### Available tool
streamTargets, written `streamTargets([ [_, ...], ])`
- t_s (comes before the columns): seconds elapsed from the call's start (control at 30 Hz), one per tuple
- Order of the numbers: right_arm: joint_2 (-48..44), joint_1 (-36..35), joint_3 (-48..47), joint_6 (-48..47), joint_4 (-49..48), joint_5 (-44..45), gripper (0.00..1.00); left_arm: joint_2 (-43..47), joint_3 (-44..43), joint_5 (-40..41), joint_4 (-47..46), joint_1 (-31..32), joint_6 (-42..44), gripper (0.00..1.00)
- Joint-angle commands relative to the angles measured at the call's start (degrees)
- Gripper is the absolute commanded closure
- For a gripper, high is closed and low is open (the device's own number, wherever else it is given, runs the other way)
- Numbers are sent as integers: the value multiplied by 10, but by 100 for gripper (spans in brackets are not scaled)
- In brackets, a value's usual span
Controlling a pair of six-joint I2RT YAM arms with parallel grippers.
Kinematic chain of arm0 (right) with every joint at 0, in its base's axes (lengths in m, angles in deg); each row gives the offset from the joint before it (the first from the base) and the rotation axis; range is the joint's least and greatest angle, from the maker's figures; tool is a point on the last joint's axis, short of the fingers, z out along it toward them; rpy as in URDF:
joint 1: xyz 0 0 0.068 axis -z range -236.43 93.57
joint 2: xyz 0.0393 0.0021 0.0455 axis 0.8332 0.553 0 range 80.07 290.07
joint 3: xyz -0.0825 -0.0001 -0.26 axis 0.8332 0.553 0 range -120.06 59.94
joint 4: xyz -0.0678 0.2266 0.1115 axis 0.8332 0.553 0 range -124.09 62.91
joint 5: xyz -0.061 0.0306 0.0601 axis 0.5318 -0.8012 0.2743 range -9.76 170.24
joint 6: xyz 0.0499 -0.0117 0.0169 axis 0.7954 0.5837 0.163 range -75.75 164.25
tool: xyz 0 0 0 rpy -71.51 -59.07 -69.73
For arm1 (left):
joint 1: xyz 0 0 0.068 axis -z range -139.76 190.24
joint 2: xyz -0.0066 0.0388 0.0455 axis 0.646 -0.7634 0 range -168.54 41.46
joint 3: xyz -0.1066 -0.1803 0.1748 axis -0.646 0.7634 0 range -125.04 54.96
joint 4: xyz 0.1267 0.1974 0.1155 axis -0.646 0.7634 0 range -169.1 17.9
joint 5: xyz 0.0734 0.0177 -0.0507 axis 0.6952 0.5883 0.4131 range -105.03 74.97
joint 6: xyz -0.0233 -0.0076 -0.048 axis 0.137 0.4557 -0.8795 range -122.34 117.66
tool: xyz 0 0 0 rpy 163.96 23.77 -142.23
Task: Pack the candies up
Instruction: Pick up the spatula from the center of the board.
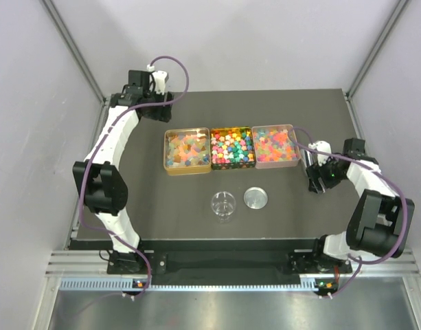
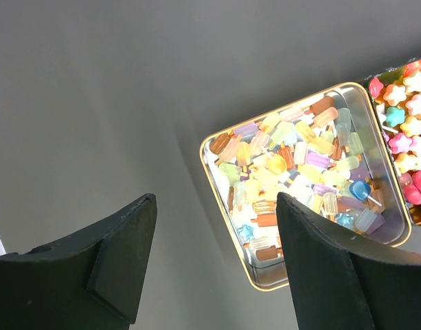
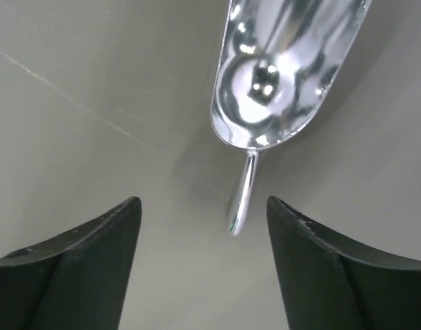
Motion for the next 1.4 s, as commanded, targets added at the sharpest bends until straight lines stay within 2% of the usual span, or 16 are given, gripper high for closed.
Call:
streamTargets([
  [0.0,23,6,-26,-19,-22,-28,28,17,3,29,-4,11,15,25],
  [0.3,88,25,-64,-14,-29,-40,35,18,6,57,-3,33,29,25],
  [0.5,117,36,-81,-18,-23,-40,45,13,2,57,1,36,37,25],
  [0.83,112,38,-49,-43,-4,-47,78,6,-4,60,-3,45,36,25],
  [0.87,104,38,-45,-49,-5,-45,79,3,-4,58,-3,46,37,25],
  [1.0,73,38,-26,-56,-1,-27,100,-2,-9,48,-4,46,32,25],
  [1.23,-61,47,-50,-89,82,17,100,-11,-40,-18,-2,63,31,26],
  [1.37,-135,41,-143,-128,162,9,100,-10,-79,-125,1,93,6,26],
])
